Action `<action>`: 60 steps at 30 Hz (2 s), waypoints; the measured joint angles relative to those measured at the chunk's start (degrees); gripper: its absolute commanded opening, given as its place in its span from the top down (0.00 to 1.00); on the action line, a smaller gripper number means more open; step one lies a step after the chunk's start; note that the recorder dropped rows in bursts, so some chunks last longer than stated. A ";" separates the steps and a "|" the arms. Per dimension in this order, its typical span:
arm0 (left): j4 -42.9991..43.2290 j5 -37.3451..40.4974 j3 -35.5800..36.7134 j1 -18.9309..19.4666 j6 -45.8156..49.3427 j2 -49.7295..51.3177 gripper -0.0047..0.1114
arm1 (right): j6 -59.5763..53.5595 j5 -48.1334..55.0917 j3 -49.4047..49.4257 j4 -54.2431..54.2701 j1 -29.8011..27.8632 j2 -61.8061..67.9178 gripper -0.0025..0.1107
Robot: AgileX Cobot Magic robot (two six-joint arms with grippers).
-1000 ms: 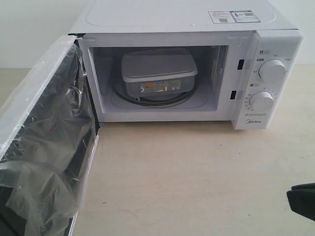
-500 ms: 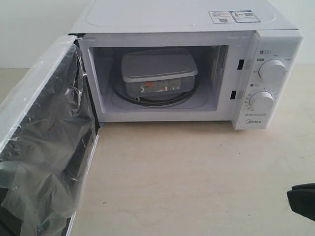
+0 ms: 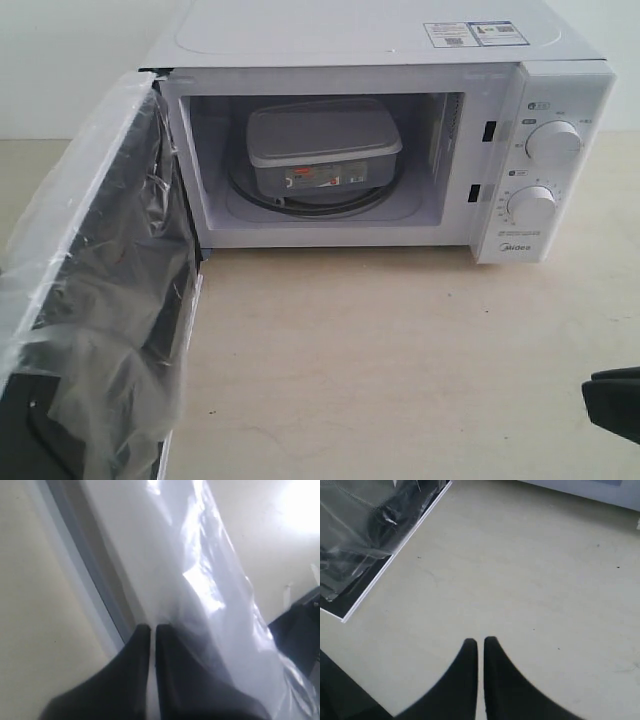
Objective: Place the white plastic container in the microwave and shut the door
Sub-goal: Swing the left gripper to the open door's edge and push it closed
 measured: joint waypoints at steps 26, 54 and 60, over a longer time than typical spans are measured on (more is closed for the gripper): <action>-21.87 -20.56 -8.20 -18.23 21.91 18.55 0.92 | 12.83 6.10 -14.33 -17.75 0.00 0.00 0.98; -36.87 -30.16 -18.06 -18.36 38.38 32.74 0.92 | 15.85 5.77 -14.33 -18.07 0.00 0.00 0.98; -35.35 -28.98 -18.78 -18.36 38.38 32.25 0.92 | 19.77 3.24 -14.33 -21.24 0.00 0.13 0.98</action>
